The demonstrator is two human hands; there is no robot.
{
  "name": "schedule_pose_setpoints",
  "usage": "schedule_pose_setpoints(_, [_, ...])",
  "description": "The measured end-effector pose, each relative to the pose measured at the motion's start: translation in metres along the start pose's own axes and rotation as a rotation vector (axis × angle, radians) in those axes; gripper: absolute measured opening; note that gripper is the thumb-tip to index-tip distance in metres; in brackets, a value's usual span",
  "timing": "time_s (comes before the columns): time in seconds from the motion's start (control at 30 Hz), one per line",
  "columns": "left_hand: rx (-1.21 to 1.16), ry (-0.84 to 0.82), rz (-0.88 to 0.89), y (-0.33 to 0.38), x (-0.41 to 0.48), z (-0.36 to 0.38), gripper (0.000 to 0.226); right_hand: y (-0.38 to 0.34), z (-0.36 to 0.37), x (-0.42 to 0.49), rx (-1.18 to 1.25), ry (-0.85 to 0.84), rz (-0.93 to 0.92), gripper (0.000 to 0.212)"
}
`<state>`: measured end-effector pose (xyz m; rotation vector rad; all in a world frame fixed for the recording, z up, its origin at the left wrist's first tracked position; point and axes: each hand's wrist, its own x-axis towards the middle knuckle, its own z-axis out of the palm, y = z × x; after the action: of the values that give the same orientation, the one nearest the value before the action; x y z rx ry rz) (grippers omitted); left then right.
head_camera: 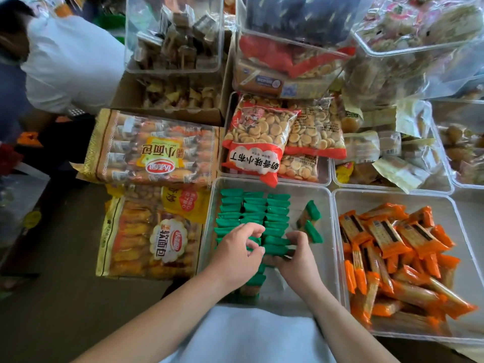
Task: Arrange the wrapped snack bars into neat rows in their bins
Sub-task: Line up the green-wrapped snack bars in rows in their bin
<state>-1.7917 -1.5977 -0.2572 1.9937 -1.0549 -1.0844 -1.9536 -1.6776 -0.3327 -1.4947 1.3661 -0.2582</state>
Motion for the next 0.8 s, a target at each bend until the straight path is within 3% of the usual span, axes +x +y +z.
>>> schedule_pose_setpoints(0.17, [0.025,-0.004,0.016,0.000,0.008,0.000,0.039,-0.008,-0.006,-0.003,0.098,0.007,0.117,0.065])
schedule_pose_setpoints(0.23, [0.016,-0.006,0.018,-0.001,0.009,0.001,0.037,-0.004,-0.009,-0.003,0.029,-0.006,0.168,0.056])
schedule_pose_setpoints(0.33, [0.004,-0.020,0.020,-0.002,0.011,0.003,0.034,-0.005,-0.011,-0.002,-0.014,-0.041,0.131,0.027])
schedule_pose_setpoints(0.5, [0.011,-0.020,0.010,-0.004,0.012,0.000,0.036,-0.018,-0.016,-0.008,0.060,-0.166,0.114,0.032])
schedule_pose_setpoints(0.6, [0.015,-0.016,0.017,-0.005,0.016,0.000,0.035,-0.022,-0.036,-0.001,-0.235,-0.072,0.101,0.043])
schedule_pose_setpoints(0.73, [-0.003,-0.023,0.024,-0.003,0.021,0.005,0.035,-0.050,-0.073,0.024,-0.878,0.097,-0.380,0.035])
schedule_pose_setpoints(0.8, [-0.008,-0.032,0.025,0.000,0.022,0.008,0.035,-0.065,-0.080,0.044,-1.204,-0.029,-0.514,0.047])
